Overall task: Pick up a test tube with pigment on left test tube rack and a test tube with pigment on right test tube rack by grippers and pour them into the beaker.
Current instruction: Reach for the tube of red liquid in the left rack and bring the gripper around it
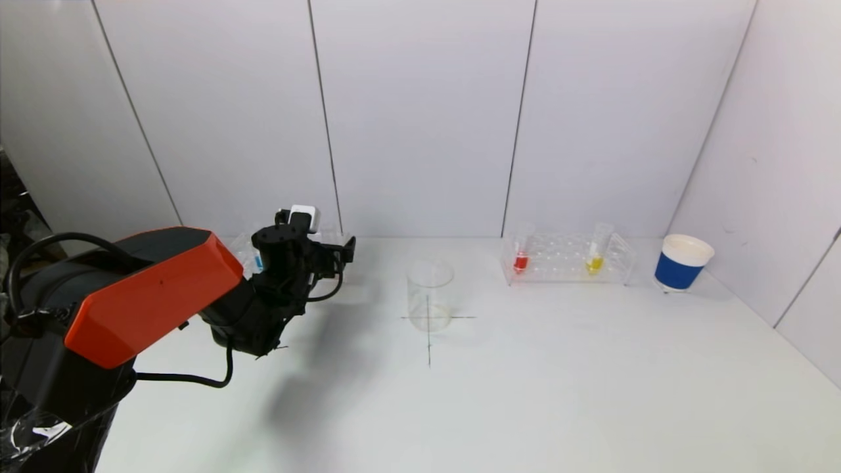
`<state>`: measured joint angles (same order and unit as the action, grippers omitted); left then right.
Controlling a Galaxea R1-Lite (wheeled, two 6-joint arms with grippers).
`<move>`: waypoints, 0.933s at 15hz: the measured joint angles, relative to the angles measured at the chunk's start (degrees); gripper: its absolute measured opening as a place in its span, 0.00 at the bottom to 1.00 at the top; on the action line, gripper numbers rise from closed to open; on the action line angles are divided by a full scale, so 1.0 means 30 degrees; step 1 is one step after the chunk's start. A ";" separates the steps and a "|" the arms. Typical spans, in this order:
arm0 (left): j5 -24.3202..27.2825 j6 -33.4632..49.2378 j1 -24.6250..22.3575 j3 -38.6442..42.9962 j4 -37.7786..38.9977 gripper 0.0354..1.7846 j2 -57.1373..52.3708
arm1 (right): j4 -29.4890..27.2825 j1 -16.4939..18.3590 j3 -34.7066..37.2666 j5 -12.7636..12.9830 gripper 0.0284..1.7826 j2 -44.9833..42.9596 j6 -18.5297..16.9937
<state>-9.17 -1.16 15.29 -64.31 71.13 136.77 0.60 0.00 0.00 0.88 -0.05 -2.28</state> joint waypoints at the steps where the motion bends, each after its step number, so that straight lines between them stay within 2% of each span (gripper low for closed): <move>1: 0.0000 -0.0016 0.0000 -0.0028 -0.0008 0.99 0.0012 | 0.0000 0.0000 0.0000 0.0000 1.00 0.0000 0.0000; 14: 0.0000 -0.0061 0.0057 -0.0622 -0.0394 0.99 0.0219 | -0.0008 0.0000 0.0000 0.0000 1.00 0.0000 0.0000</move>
<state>-9.17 -1.34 15.46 -66.17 69.95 137.42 0.57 0.00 0.00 0.88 -0.05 -2.28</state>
